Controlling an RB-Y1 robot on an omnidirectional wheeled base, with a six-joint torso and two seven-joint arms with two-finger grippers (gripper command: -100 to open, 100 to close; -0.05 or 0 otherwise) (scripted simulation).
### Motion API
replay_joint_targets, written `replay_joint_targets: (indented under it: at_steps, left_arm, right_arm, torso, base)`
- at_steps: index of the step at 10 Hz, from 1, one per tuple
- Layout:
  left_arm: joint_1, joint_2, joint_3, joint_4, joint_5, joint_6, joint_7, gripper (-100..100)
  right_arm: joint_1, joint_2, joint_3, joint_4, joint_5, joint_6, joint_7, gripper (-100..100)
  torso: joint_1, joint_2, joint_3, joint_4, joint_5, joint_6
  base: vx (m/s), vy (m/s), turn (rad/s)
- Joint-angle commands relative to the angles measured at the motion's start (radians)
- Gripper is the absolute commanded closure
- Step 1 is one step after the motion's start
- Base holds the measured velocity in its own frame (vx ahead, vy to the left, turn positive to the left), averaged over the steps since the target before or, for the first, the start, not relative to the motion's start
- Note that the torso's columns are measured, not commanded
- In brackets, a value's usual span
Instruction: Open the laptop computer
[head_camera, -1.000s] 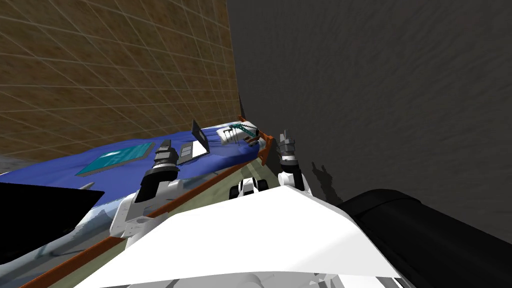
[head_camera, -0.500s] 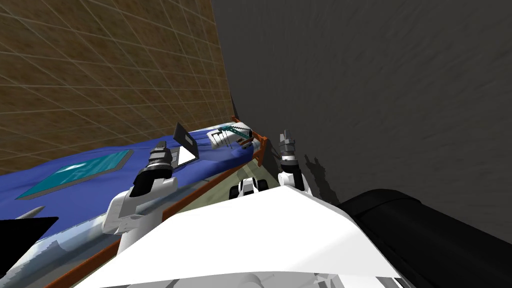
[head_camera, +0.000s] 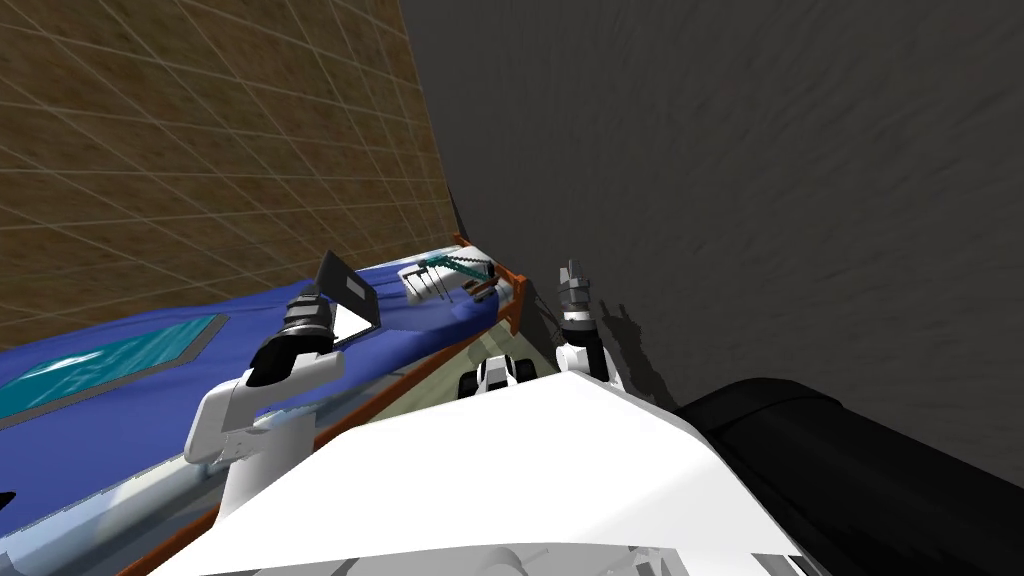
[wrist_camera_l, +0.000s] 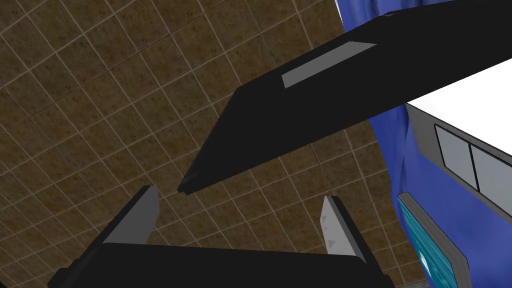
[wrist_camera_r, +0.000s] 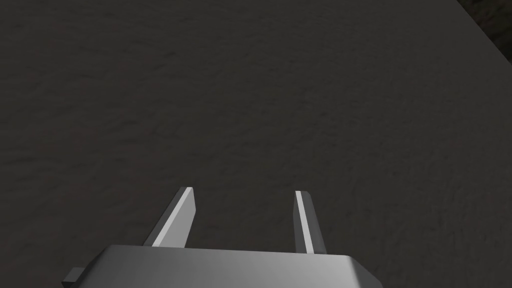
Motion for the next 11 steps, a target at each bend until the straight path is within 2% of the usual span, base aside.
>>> replay_joint_targets:
  at_steps: [1,2,3,4,5,10,11]
  left_arm:
    - [-0.004,0.008,0.007,-0.002,-0.002,0.022,-0.002,-100]
    - [-0.009,0.017,0.012,-0.018,0.001,0.050,-0.002,-100]
    - [-0.006,0.013,0.010,-0.011,0.000,0.036,-0.002,-100]
    - [-0.006,0.014,0.011,-0.012,0.000,0.039,-0.002,100]
    - [-0.022,-0.008,0.016,-0.004,0.025,0.023,0.027,100]
    - [-0.061,-0.077,0.031,0.029,0.101,-0.020,0.112,100]
    - [-0.074,-0.100,0.036,0.040,0.126,-0.035,0.141,100]
  right_arm:
    - [0.000,0.000,0.000,0.000,0.000,0.000,0.000,0]
    - [0.000,0.000,0.000,0.000,0.000,0.000,0.000,0]
    - [0.000,0.000,0.000,0.000,0.000,0.000,0.000,0]
    - [0.000,0.000,0.000,0.000,0.000,0.000,0.000,0]
    - [0.000,0.000,0.000,0.000,0.000,0.000,0.000,0]
    - [0.000,0.000,0.000,0.000,0.000,0.000,0.000,0]
    - [0.000,0.000,0.000,0.000,0.000,0.000,0.000,0]
  torso:
    - [0.000,0.000,0.000,0.000,0.000,0.000]
    - [0.002,0.001,0.001,0.000,0.000,0.000]
    - [0.006,-0.003,-0.001,-0.001,0.001,0.000]
    - [0.002,-0.001,-0.001,-0.001,0.001,0.000]
    - [0.000,0.001,0.001,-0.001,0.002,-0.001]
    - [0.012,0.000,0.001,-0.003,0.007,-0.006]
    - [0.010,-0.002,0.000,-0.004,0.007,-0.005]
  base:
    - [0.017,-0.023,-0.012]
    - [0.092,0.063,-0.042]
    - [0.059,0.045,-0.017]
    - [0.011,0.008,-0.005]
    - [-0.025,0.051,0.058]
    - [-0.053,0.098,0.056]
    - [-0.055,0.099,0.093]
